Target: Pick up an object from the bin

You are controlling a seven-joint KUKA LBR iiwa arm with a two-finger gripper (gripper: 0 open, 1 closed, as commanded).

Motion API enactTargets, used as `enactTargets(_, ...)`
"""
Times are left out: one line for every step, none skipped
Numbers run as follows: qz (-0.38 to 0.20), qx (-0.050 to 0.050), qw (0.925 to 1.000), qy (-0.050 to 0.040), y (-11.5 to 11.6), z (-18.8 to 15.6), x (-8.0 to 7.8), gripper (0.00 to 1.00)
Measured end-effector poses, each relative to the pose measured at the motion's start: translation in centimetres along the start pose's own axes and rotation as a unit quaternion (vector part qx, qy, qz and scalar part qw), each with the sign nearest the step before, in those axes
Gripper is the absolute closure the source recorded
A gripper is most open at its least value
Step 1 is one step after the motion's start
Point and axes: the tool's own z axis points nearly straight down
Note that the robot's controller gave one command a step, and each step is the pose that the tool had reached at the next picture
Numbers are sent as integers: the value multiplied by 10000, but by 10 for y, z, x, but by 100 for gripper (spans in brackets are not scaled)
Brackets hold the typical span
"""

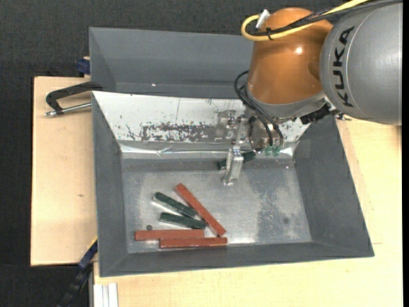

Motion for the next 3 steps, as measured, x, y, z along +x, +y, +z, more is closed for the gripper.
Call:
enactTargets(285, -3, 9996, -11, 27, 74, 21, 0)
enactTargets(348, 1, 9994, 26, 37, 136, 28, 0)
enactTargets(1686, -2, 9857, -2, 39, 118, 31, 0)
